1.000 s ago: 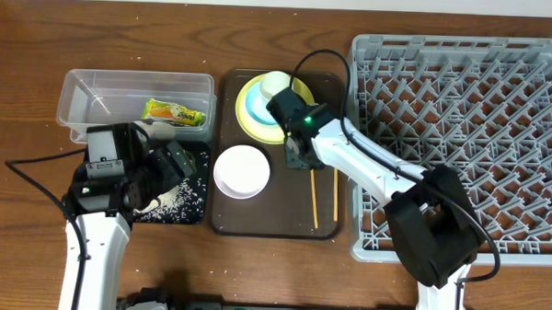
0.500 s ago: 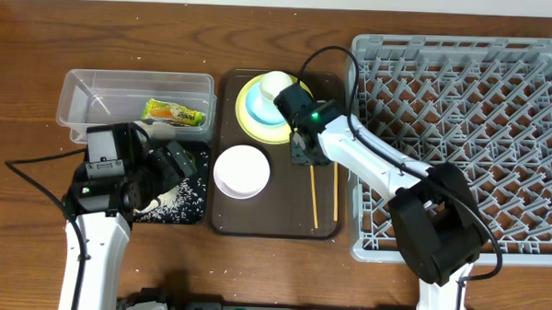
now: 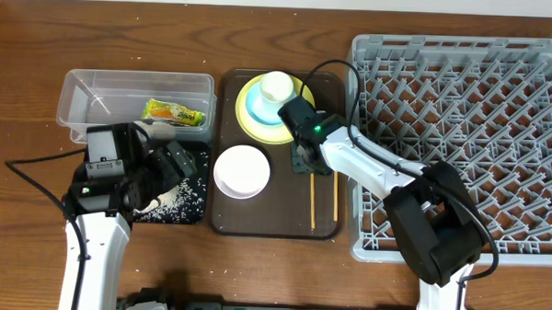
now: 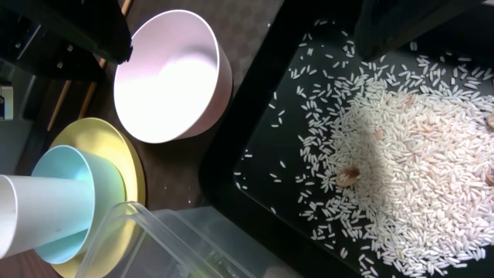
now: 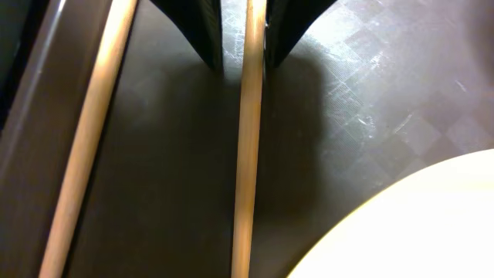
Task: Sort waste into correct bins and load items into the dishwasher rack
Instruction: 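Reach the right gripper to the brown tray and grasp a chopstick, then carry the chopstick into the dishwasher rack and release it upright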
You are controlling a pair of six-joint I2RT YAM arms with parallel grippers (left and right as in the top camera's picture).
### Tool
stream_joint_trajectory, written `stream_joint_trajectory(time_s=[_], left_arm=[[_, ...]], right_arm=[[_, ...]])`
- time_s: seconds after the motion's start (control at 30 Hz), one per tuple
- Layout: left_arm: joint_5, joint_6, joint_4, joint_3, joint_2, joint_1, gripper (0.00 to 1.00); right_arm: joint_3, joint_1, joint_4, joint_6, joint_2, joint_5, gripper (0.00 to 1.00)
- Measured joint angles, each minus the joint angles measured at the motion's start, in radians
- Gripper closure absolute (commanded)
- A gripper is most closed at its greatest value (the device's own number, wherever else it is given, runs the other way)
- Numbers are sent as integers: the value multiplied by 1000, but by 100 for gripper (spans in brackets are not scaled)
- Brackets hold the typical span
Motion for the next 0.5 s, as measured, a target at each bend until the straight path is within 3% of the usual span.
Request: stream_joint_trajectory(time_s=[0.17, 0.5], left_arm=[[0, 0, 0, 0, 0, 0, 5], [0, 0, 0, 0, 0, 0, 5]], right_arm=[[0, 0, 5, 4, 0, -3, 98], [33, -13, -109, 6, -32, -7, 99]])
